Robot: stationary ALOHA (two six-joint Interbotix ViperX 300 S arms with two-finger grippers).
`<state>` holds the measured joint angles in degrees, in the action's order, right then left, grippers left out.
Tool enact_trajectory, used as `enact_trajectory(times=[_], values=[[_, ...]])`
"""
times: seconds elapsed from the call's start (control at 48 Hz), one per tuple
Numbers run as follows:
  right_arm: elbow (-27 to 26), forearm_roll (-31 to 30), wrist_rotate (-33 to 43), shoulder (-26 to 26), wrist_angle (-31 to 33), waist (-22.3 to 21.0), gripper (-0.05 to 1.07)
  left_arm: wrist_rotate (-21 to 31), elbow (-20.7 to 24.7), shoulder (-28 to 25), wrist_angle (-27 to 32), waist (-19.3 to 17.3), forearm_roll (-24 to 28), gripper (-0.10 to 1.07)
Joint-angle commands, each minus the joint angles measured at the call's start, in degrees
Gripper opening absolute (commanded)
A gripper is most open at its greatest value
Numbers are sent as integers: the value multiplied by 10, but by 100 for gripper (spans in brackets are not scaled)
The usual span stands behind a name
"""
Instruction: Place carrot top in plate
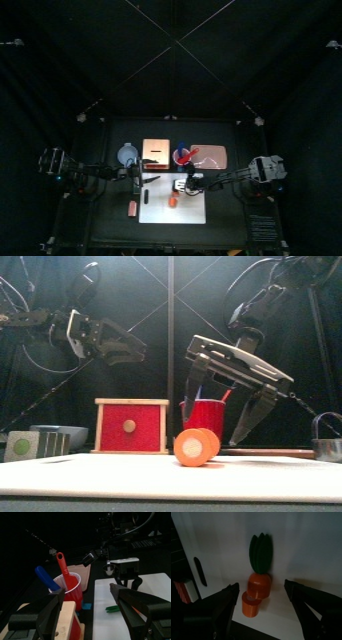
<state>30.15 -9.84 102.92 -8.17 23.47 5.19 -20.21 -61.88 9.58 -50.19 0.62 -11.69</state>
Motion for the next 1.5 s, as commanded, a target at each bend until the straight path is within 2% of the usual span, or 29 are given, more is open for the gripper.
enact_trajectory(times=[0.0,0.479,0.812,0.896,1.021,1.208,1.333,1.479], values=[[-23,2,-1,1,2,1,100,-2,8,7,-3,5,1,102],[-44,25,-4,-27,30,8,97,-2,4,8,-3,11,1,102],[-53,25,-7,-41,30,8,74,-1,1,11,-3,11,1,102],[-51,20,-7,-36,31,8,71,-1,0,11,-3,11,1,102],[-45,-4,-7,-11,36,9,71,-1,1,11,-3,11,1,102],[-24,-68,-7,51,81,11,71,-2,4,11,-3,11,1,102],[17,-104,1,103,108,19,71,-2,8,11,-3,11,1,102],[82,-104,4,174,125,18,70,-3,15,11,-3,7,1,102]])
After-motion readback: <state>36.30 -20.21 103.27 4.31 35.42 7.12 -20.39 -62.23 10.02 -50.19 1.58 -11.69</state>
